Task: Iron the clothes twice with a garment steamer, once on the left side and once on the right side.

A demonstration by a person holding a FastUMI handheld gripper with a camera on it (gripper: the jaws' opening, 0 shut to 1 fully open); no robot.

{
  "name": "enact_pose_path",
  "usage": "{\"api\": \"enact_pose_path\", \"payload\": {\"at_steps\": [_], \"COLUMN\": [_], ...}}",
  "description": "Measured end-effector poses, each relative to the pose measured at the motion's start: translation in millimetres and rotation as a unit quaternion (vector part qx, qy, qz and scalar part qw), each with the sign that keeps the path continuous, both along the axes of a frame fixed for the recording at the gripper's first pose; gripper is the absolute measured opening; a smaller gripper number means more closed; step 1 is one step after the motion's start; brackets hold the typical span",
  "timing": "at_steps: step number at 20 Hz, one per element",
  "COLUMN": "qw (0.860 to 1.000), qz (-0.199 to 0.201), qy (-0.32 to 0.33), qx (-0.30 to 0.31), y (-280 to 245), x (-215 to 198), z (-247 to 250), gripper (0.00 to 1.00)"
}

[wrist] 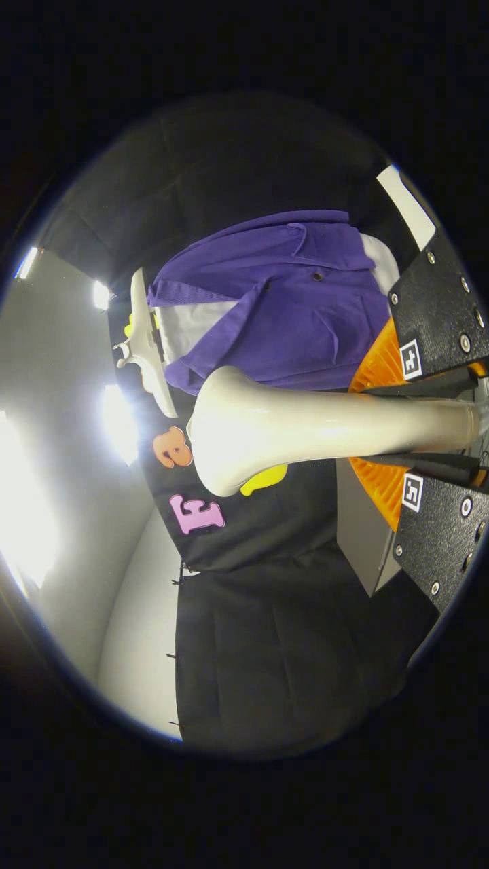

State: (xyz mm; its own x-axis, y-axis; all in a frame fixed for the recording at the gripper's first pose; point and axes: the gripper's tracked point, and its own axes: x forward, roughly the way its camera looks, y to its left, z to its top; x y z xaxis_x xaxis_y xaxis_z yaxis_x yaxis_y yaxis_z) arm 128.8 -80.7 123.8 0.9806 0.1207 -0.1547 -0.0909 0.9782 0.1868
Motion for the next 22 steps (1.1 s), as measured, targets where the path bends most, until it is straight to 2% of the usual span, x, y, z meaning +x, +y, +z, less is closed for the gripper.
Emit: {"api": "enact_pose_path", "payload": {"at_steps": [9, 14, 18, 22], "qw": [0.998, 0.995, 0.994, 0.993], "qz": [-0.061, -0.092, -0.106, -0.108], "qy": [-0.023, -0.020, 0.003, 0.031], "qx": [0.002, -0.016, -0.023, -0.026], "y": [-46.6, -69.6, -79.4, -84.6], "x": [123.3, 172.8, 188.3, 181.6], "z": [35.1, 34.7, 16.4, -12.9], "gripper": [0.36, 0.35, 0.36, 0.36]}}
